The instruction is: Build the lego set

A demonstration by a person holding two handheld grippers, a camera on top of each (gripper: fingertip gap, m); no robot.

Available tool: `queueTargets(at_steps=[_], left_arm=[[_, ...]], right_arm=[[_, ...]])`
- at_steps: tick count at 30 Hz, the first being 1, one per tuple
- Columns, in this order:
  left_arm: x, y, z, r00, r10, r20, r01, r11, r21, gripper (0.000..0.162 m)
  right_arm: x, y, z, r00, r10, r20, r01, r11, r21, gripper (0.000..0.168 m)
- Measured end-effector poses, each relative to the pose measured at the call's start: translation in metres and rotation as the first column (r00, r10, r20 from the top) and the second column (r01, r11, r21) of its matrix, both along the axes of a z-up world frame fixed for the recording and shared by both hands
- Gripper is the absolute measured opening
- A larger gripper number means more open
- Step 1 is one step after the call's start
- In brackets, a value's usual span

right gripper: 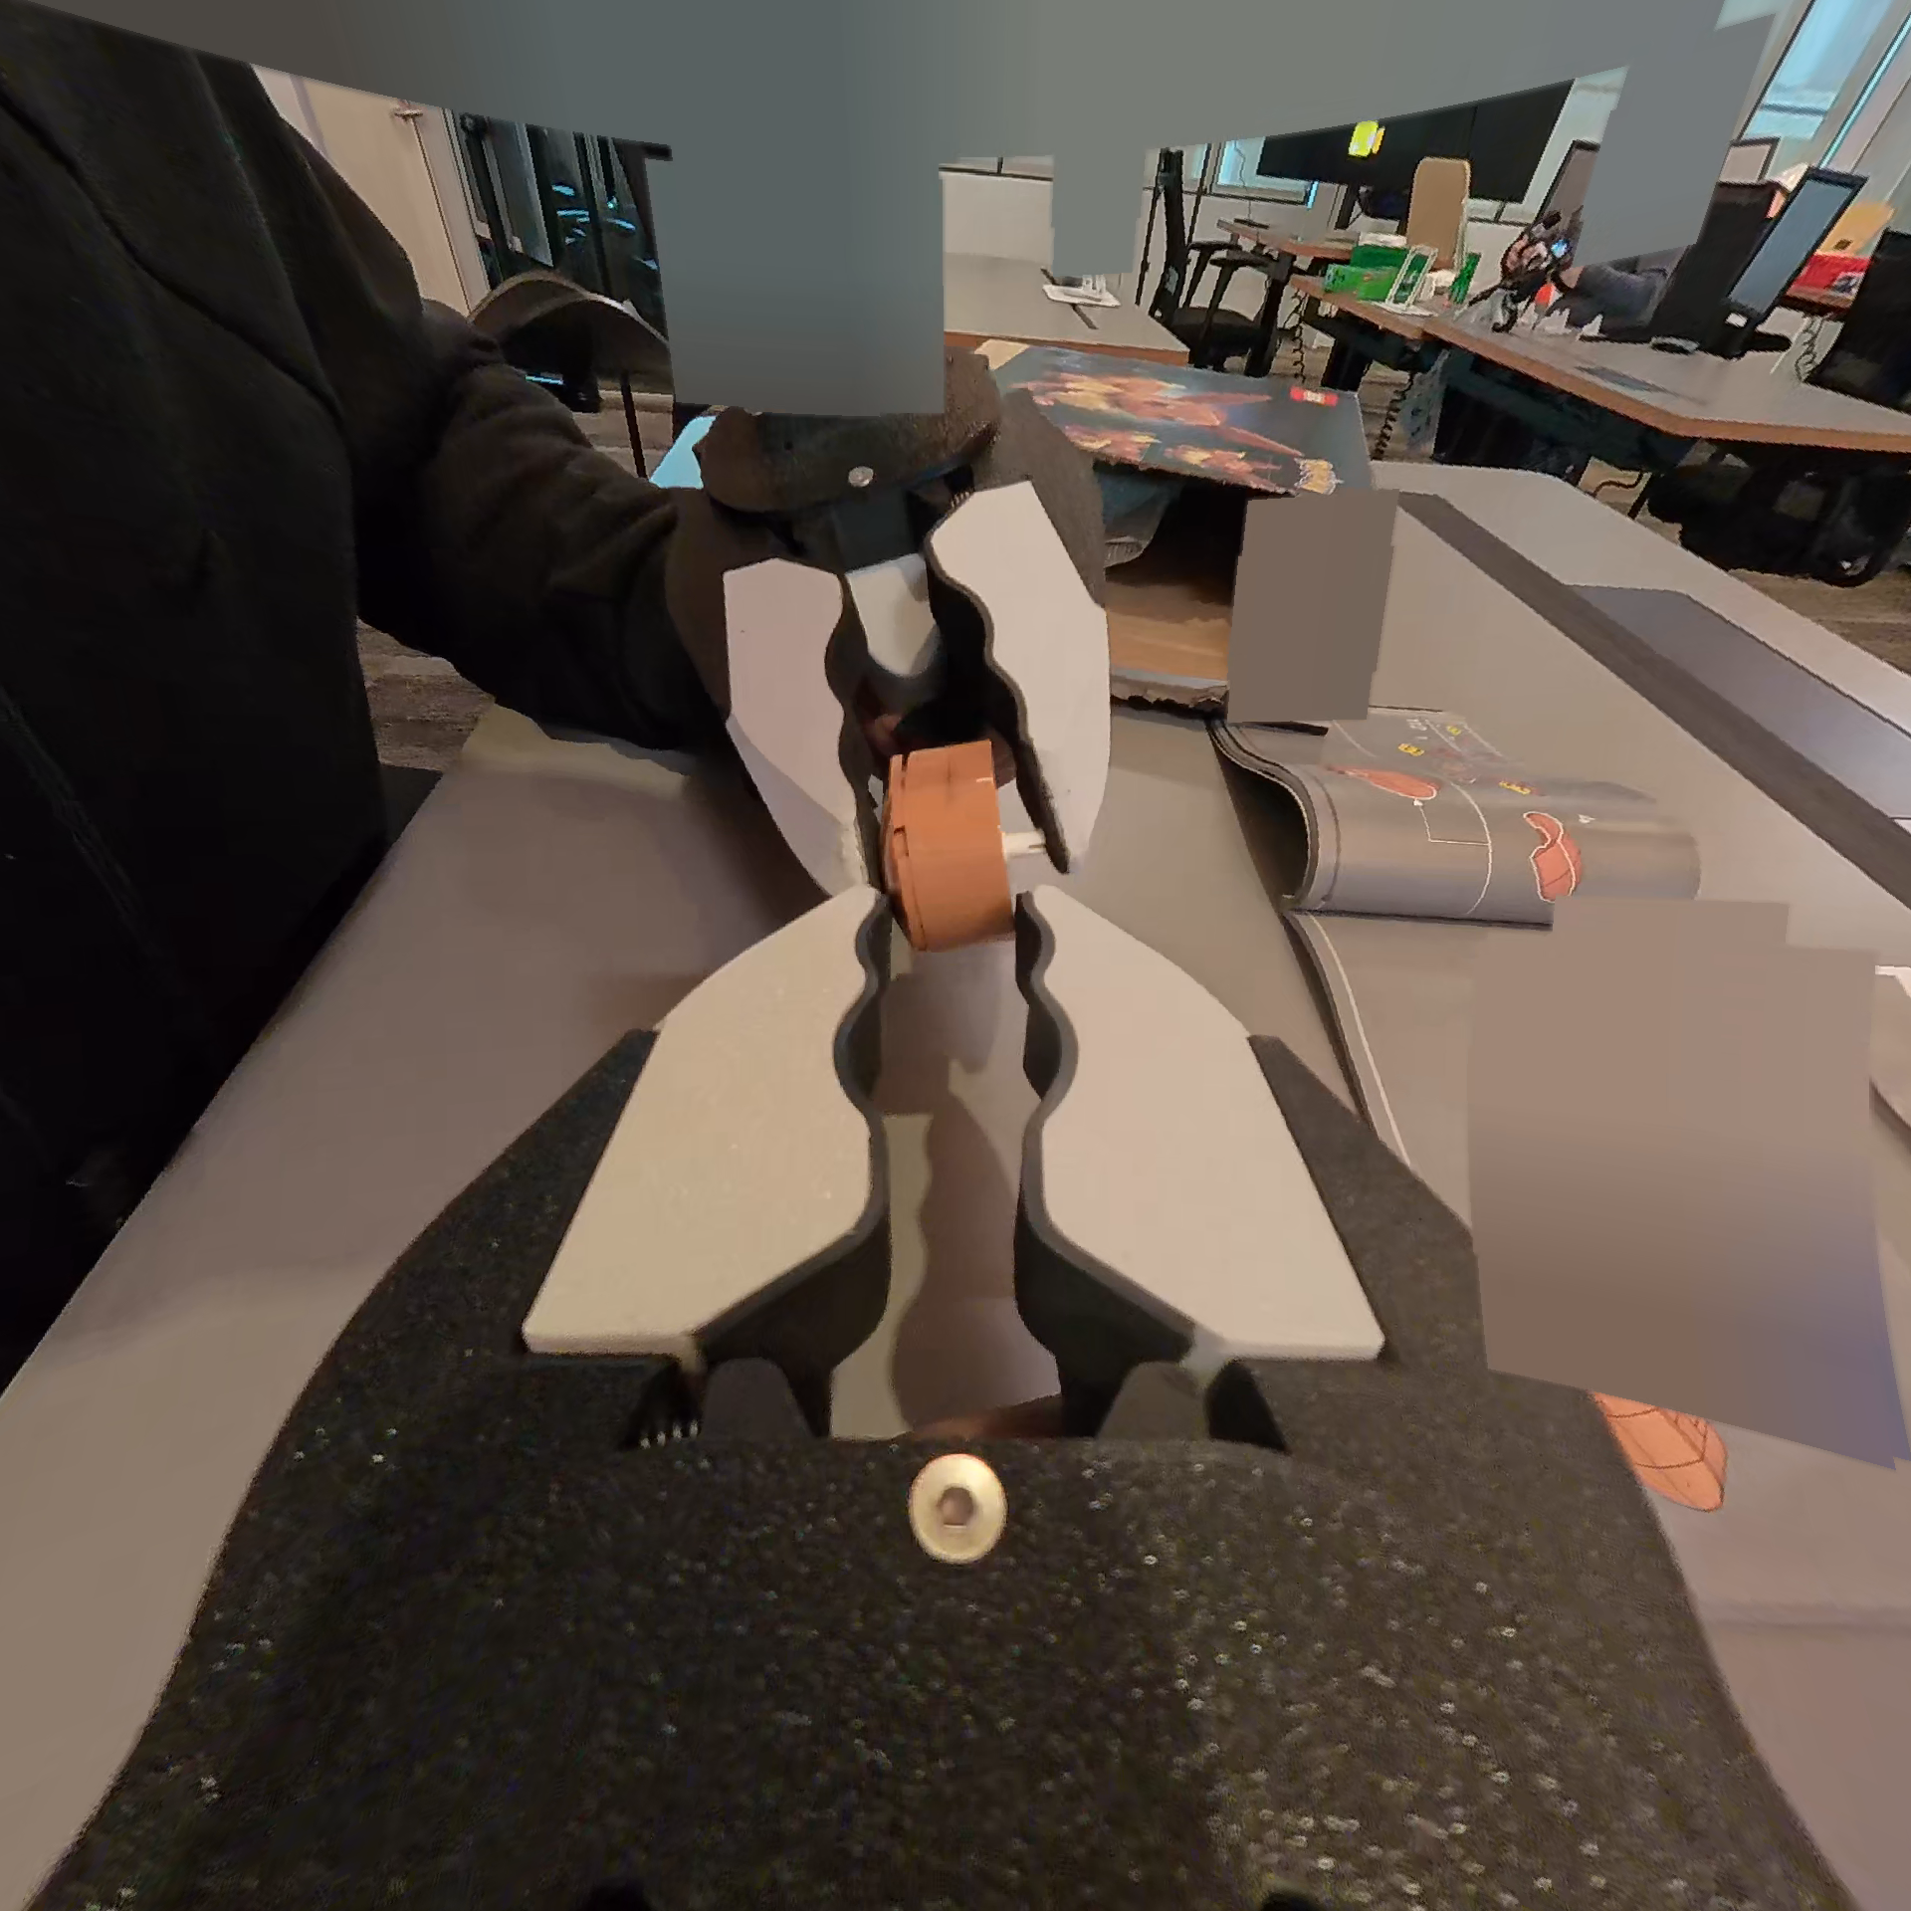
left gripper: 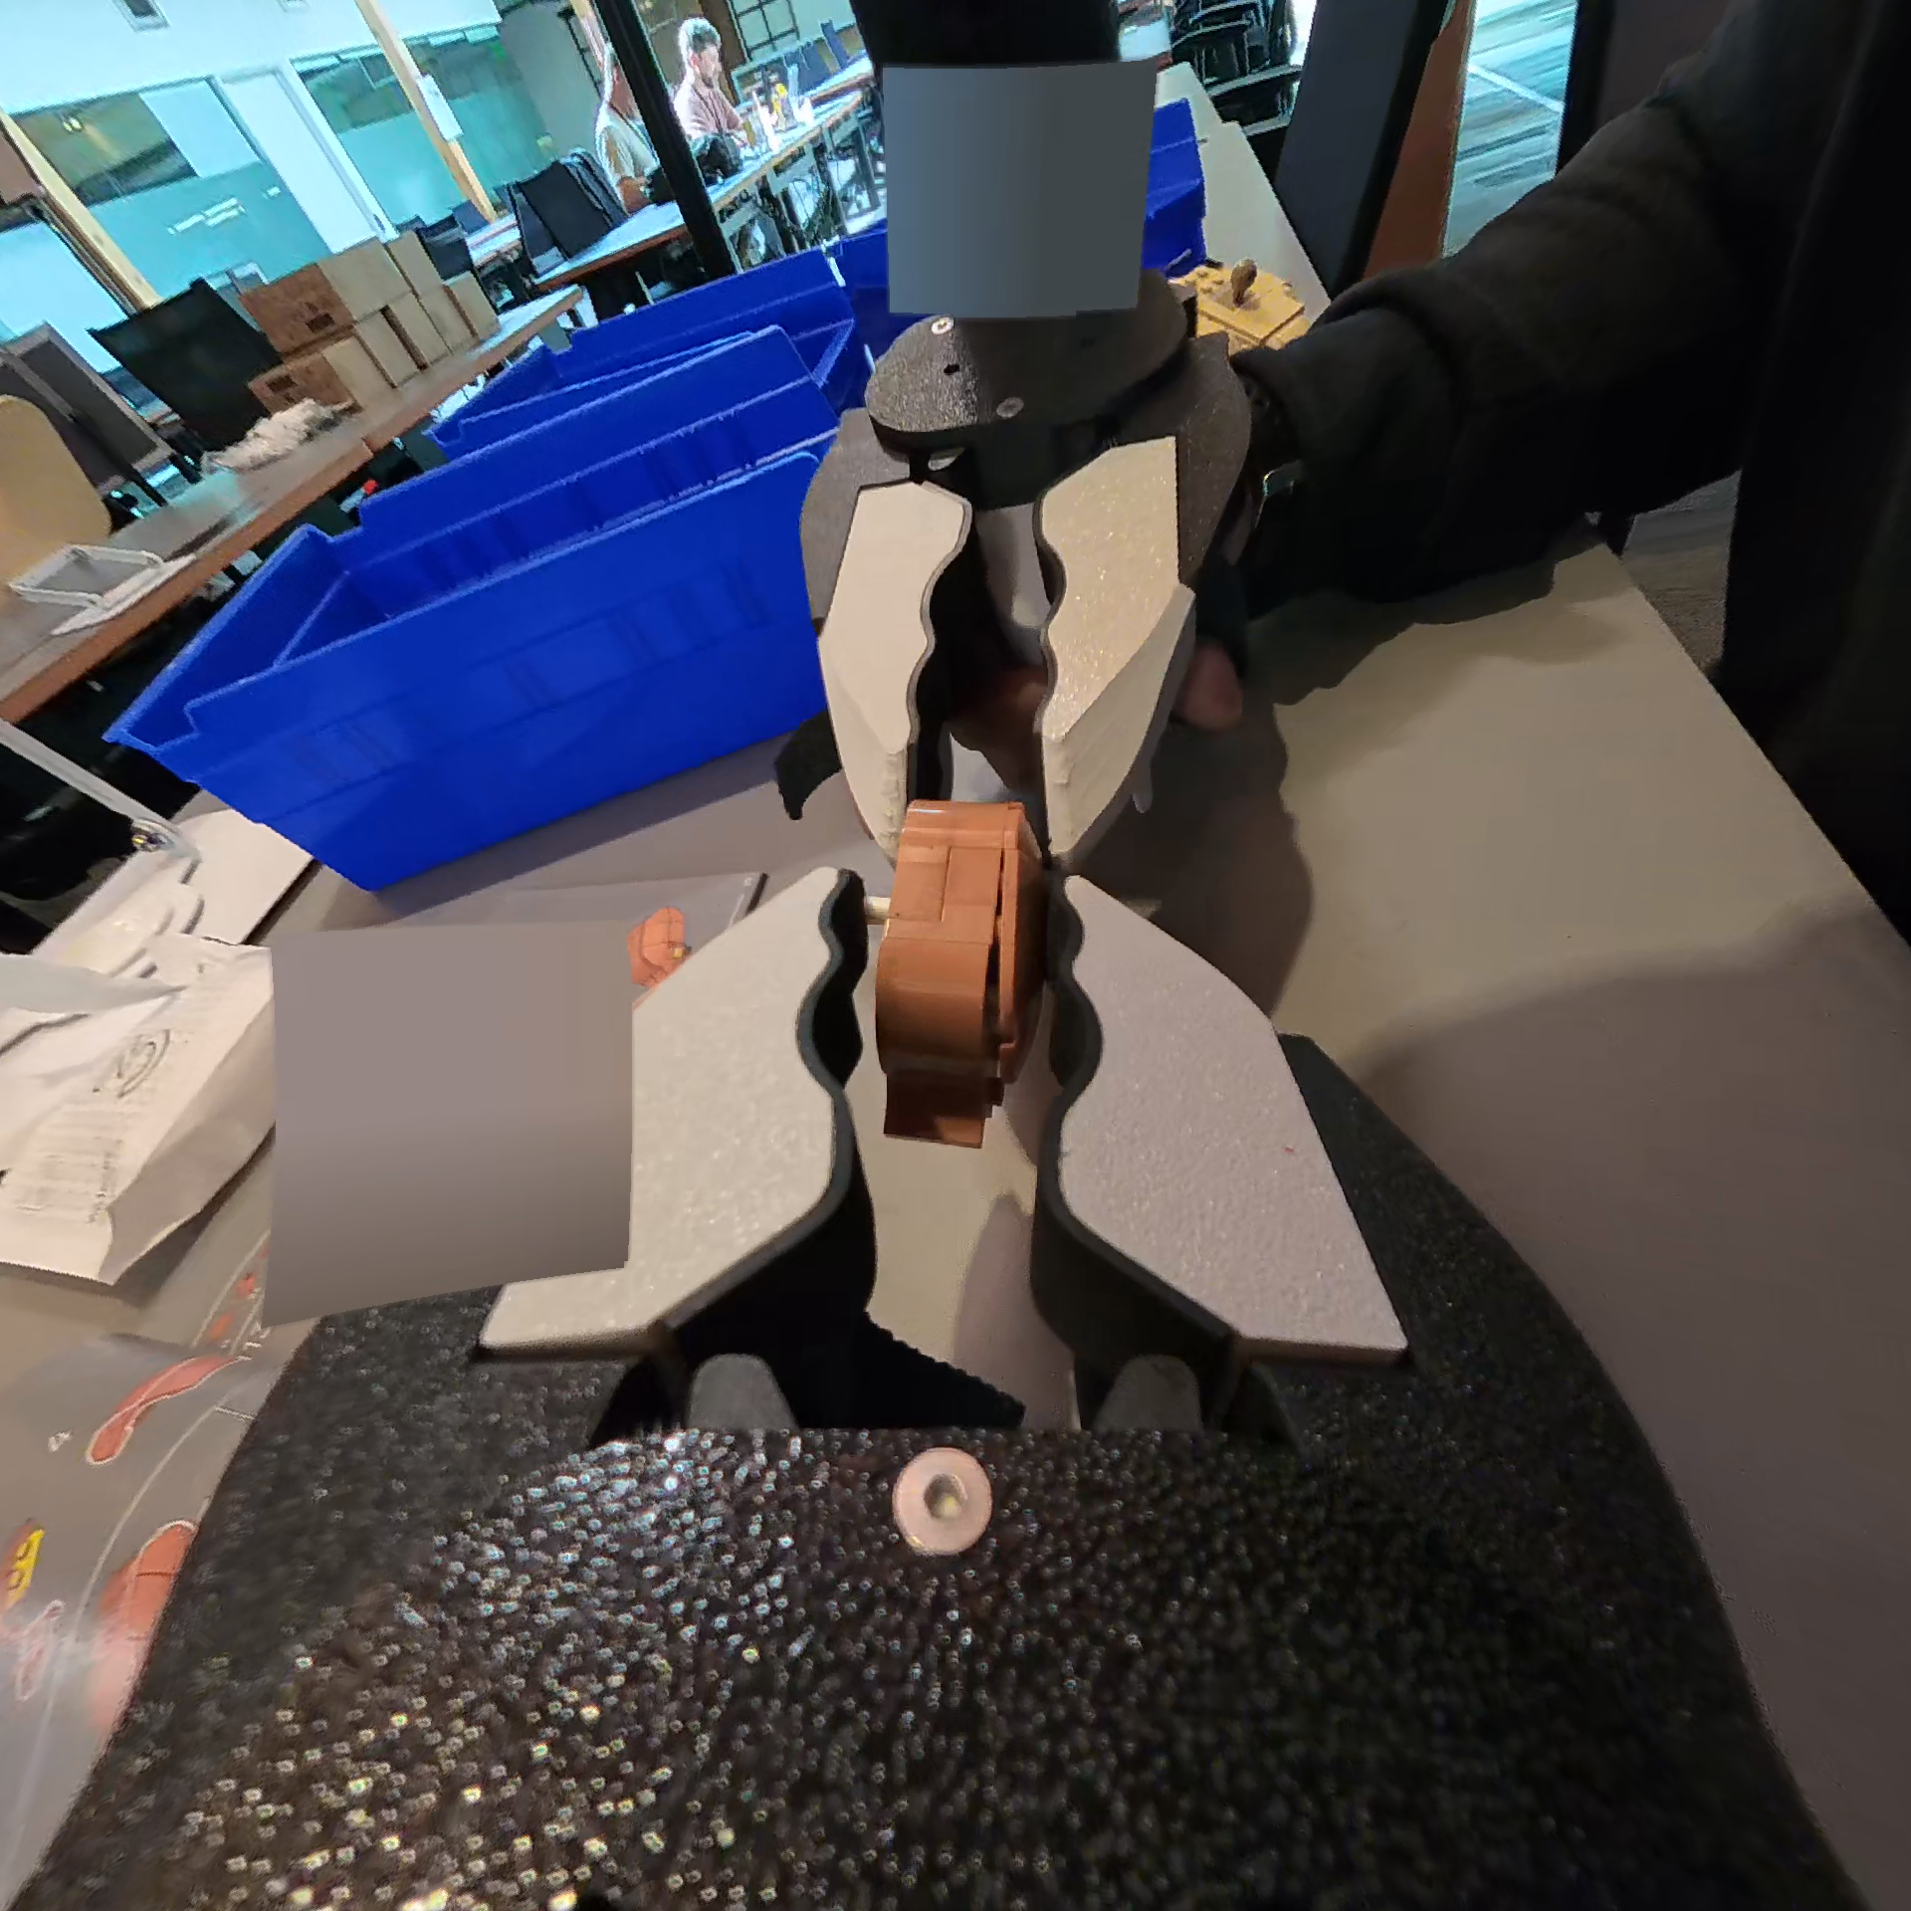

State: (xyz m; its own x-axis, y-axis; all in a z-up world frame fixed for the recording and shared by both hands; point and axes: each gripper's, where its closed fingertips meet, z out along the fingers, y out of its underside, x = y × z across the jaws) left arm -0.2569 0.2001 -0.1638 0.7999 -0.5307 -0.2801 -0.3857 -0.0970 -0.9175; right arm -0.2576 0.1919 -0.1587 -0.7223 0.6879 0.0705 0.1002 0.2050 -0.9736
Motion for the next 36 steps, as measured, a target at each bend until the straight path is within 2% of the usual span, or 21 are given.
queueTargets(at_steps=[13, 20, 26, 30, 36], left_arm=[[0.0016, -0.0002, -0.0038, 1.0, -0.01, 0.005, 0.01, 1.0, -0.007, 0.033], [0.0035, -0.0015, -0.0039, 0.999, -0.031, 0.029, 0.031, 0.999, -0.013, 0.034], [0.0075, -0.0035, -0.0003, 0.998, -0.054, 0.036, 0.053, 0.998, 0.02, 0.034], [0.0054, -0.0023, 0.0041, 0.998, -0.035, 0.042, 0.033, 0.998, 0.049, 0.042], [0.0051, -0.0033, 0.0054, 0.999, -0.031, 0.041, 0.029, 0.998, 0.056, 0.043]], right_arm=[[0.0007, -0.0009, -0.0037, 1.0, 0.001, -0.021, 0.0, 0.999, 0.047, 0.023], [0.0022, -0.002, -0.0037, 1.0, 0.019, 0.001, -0.019, 1.0, 0.025, 0.022], [0.0063, -0.004, -0.0003, 0.999, 0.042, -0.034, -0.041, 0.999, 0.035, 0.021], [0.0078, -0.0047, 0.0025, 0.997, 0.05, -0.062, -0.047, 0.998, 0.038, 0.021], [0.0089, -0.0057, 0.004, 0.995, 0.056, -0.087, -0.052, 0.998, 0.046, 0.021]])
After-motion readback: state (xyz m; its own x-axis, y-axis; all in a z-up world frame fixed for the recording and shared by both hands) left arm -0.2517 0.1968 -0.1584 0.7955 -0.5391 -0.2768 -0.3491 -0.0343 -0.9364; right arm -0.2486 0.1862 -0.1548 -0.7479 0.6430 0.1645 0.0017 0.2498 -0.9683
